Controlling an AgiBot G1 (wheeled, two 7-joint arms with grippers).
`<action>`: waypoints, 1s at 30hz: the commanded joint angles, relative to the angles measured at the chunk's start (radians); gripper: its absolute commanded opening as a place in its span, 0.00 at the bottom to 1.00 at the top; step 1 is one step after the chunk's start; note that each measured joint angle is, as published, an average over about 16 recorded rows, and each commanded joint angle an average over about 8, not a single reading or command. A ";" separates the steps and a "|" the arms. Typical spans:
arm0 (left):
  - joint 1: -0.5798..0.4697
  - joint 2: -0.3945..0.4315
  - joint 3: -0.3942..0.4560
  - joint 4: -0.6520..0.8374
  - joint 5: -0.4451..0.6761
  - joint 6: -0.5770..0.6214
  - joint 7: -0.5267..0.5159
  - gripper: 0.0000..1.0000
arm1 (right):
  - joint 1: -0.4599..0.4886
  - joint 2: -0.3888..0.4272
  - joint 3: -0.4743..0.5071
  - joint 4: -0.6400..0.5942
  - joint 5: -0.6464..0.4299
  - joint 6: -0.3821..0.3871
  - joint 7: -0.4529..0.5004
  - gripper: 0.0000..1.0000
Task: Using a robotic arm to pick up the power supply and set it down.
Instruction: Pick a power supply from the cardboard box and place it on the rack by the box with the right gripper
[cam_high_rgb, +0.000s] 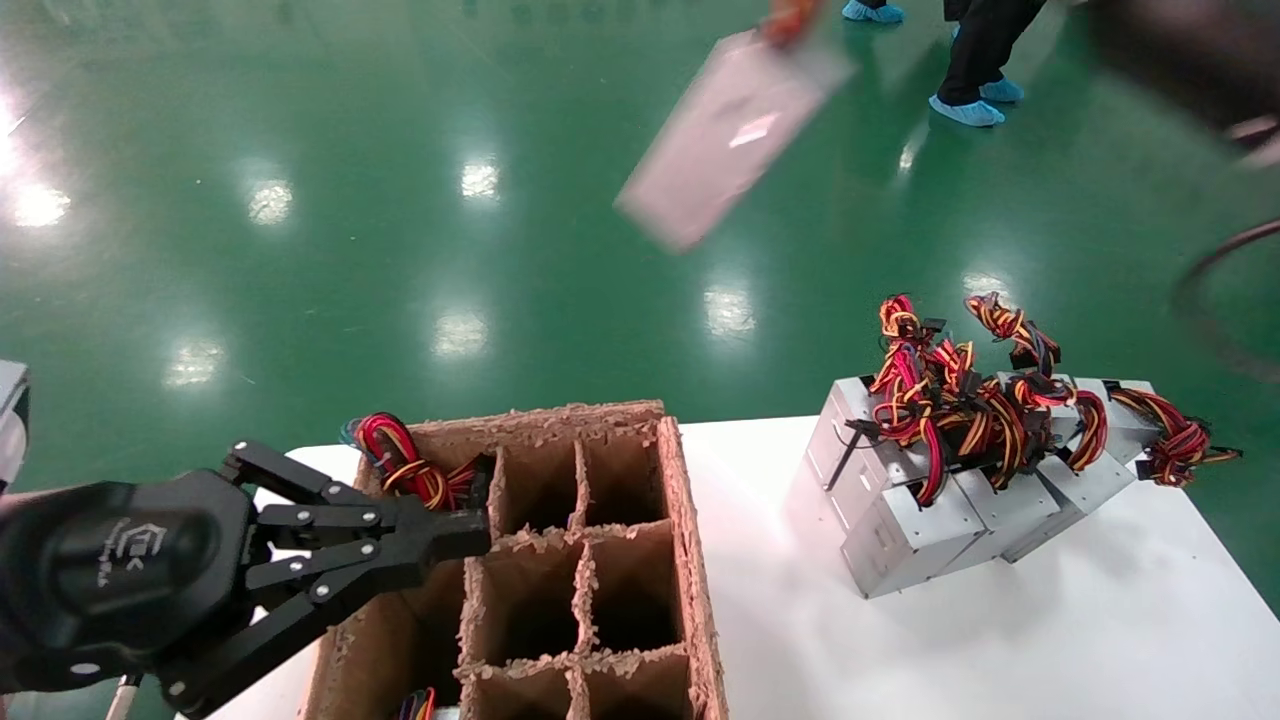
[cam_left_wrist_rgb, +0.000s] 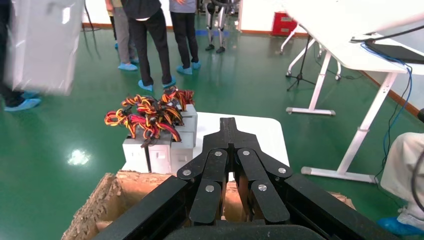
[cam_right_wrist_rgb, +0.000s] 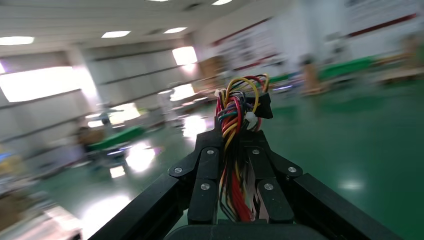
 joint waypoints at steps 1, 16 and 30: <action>0.000 0.000 0.000 0.000 0.000 0.000 0.000 0.00 | 0.013 0.042 0.022 -0.029 -0.014 0.024 -0.005 0.00; 0.000 0.000 0.000 0.000 0.000 0.000 0.000 0.00 | -0.116 0.383 0.039 -0.199 -0.253 0.219 0.000 0.00; 0.000 0.000 0.000 0.000 0.000 0.000 0.000 0.00 | -0.356 0.568 0.023 -0.204 -0.285 0.280 0.146 0.00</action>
